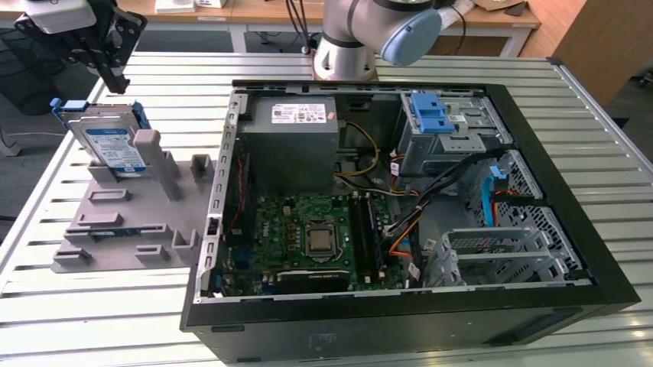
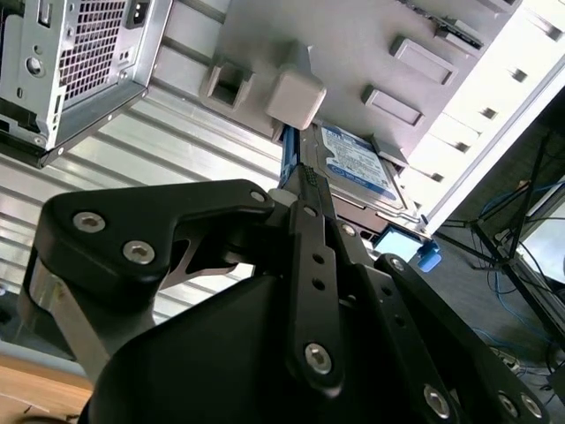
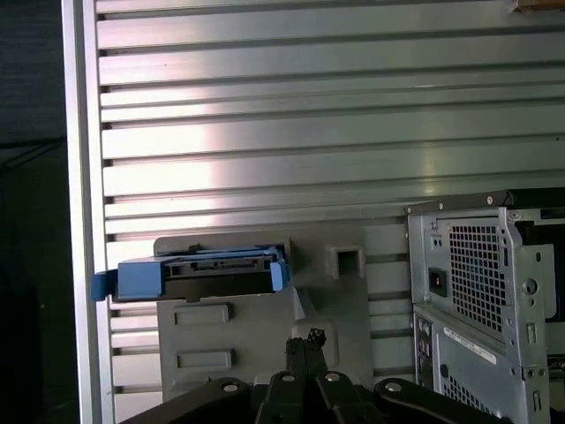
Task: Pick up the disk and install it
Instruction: 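Reach for the disk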
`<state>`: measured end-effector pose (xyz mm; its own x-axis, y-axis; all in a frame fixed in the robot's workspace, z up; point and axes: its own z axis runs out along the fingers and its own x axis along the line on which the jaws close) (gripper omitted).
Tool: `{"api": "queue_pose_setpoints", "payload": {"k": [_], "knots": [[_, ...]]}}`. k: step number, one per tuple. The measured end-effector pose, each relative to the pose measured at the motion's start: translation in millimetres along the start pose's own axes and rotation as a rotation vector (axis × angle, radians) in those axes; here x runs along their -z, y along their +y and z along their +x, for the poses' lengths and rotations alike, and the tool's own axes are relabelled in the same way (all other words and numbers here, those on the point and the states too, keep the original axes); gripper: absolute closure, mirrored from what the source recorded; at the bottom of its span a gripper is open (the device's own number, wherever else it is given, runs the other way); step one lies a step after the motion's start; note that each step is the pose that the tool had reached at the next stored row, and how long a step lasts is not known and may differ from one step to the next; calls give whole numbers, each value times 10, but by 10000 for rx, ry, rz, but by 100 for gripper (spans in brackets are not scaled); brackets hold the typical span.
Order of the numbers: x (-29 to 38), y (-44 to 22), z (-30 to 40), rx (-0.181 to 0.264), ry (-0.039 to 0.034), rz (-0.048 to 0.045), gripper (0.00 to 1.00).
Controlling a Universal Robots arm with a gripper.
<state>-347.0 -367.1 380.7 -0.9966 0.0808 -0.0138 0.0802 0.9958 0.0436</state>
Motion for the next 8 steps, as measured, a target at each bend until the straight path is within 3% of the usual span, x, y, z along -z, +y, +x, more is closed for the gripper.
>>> {"api": "queue_pose_setpoints", "payload": {"k": [8], "knots": [[0, 9, 21, -2, -1, 0, 89]]}}
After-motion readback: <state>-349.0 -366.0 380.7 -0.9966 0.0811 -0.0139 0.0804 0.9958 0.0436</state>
